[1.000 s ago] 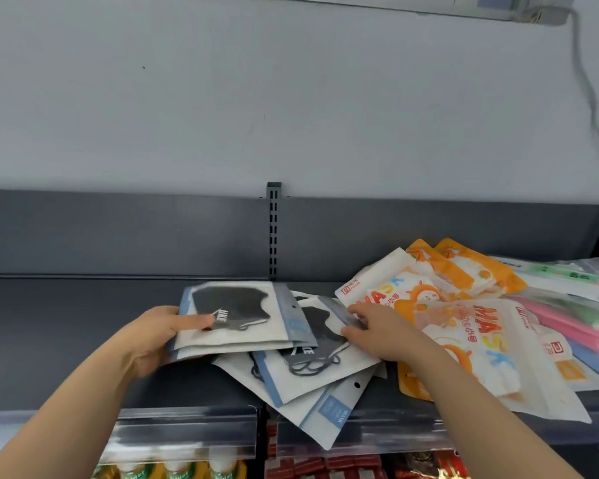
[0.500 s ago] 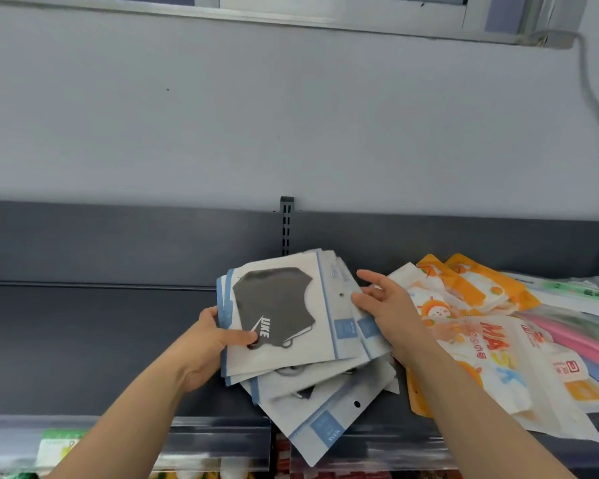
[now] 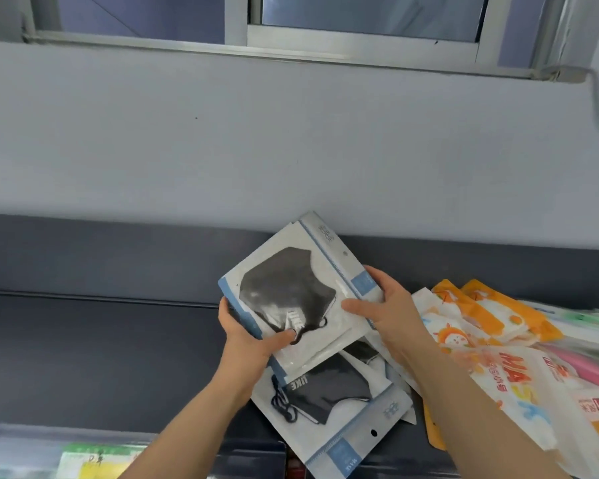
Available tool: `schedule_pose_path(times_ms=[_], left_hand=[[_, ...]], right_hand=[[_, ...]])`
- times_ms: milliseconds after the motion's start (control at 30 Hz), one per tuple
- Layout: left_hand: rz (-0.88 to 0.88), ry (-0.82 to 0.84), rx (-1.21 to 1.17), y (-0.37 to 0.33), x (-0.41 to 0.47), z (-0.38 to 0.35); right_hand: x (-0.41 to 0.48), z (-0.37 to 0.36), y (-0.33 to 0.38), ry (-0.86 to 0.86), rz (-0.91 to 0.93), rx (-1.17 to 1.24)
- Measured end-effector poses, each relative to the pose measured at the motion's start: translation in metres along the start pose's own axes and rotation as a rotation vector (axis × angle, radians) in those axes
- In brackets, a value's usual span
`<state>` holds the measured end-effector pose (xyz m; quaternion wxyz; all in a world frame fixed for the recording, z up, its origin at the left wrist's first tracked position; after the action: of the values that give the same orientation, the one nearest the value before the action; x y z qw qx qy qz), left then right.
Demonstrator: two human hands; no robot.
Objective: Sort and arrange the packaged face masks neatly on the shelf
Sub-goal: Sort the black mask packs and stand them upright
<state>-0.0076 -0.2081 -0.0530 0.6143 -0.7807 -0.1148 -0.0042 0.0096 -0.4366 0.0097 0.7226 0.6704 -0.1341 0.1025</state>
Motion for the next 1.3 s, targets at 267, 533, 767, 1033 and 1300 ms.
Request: schedule_pose_path(times_ms=[267,533,767,1033,1300], left_hand=[[-0.222,0.059,0.433,-0.075,0.040,0.027],[-0.155,0.155,0.331,-0.044,0.064,0.023],[-0.109,0.099,0.355,-0.021,0.065,0.015],[-0.115,0.166,0.161,-0.032,0.060,0.059],[-0.156,-0.011,0.162,-0.020,0.050,0.074]], right_hand=[[0.032,0.004,0.061,0.160,0.250,-0.490],[0.051,-0.018,0.036,0.085,0.069,-0.412],[0.032,-0.024,-0.014,0.190,-0.144,-0.393],[-0.003,0.012,-0.020,0.422,-0.390,-0.943],[-0.023,0.005,-0.032,0.420,-0.439,-0.990]])
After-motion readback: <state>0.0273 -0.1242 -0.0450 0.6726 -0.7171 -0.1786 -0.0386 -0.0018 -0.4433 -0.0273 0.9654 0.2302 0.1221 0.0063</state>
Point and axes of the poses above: each hand's wrist, its own x-axis towards the middle knuckle, its own z-axis out of the back of the hand, y = z × x, the point moved 2 cm from there along x, towards the middle knuckle, and after that the axes turned 1 degree about -z, right-handed, at the moved point
